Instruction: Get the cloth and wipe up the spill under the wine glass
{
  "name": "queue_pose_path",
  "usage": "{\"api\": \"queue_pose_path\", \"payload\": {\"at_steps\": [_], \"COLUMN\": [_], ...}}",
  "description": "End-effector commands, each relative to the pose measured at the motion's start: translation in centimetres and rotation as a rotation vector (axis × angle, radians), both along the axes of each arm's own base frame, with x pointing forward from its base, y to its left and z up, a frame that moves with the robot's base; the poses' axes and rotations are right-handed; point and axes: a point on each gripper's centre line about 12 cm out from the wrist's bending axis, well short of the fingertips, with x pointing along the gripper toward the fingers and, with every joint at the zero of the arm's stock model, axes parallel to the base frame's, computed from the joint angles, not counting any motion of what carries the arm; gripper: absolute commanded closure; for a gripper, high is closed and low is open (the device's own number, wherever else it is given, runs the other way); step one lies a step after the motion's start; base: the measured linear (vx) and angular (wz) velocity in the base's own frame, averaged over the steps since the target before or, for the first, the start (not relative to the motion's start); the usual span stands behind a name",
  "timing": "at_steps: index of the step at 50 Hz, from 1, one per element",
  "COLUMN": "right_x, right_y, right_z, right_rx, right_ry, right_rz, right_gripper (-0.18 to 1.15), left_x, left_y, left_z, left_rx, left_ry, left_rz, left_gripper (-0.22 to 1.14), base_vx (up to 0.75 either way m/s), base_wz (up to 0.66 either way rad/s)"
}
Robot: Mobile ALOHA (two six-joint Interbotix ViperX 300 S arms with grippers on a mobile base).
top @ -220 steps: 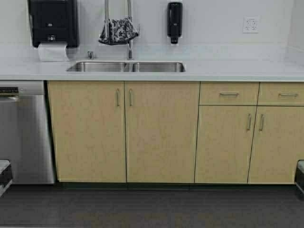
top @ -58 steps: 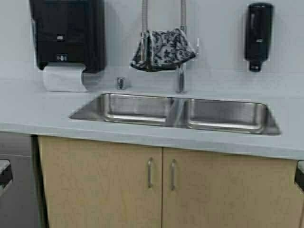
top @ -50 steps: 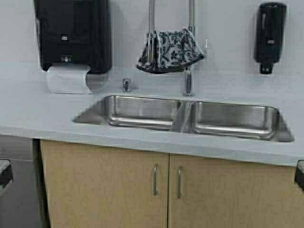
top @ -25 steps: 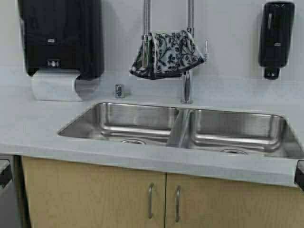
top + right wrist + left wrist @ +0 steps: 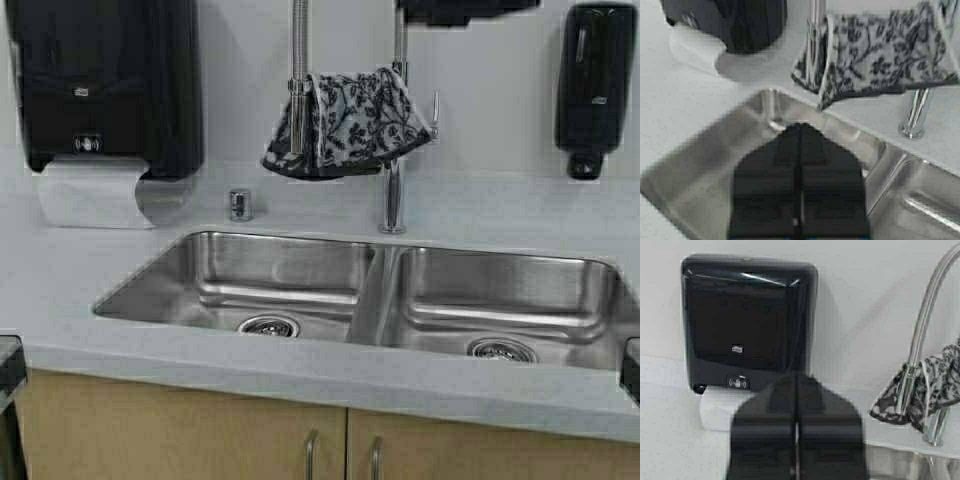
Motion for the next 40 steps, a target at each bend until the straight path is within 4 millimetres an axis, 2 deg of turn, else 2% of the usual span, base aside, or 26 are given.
{"api": "queue_pose_path", "payload": {"at_steps": [1,16,30,40], "right_x": [1.0,1.6,1.9,2.0], "right_y": [0.8,2.4,2.5,2.6], "right_z": [-0.7,-5.1,-7.7,-9.4], "right_rx": [0.013,-0.016,-0.030,-0.031], "right_ry": [-0.039,-0.022,0.027,0.041], "right_rz": [0.016,0.072,0.069,0.071], "right_gripper": [0.78,0.45,-0.02,-0.03], "left_x": [-0.1,-0.1,-0.1,-0.1], "left_y": [0.0,0.0,0.0,0.0], "left_z": [0.4,0.4,0.3,0.3], "left_rx": [-0.002,-0.003,-0.003,-0.003], "left_ry": [-0.017,-0.015,-0.014,-0.014], "left_rz": [0.001,0.001,0.001,0.001], "left_gripper": [0.89,0.89,0.89,0.89], "base_vx": [0.17,0.17,0.17,0.15], "base_wz": [0.01,0.06,0.06,0.03]}}
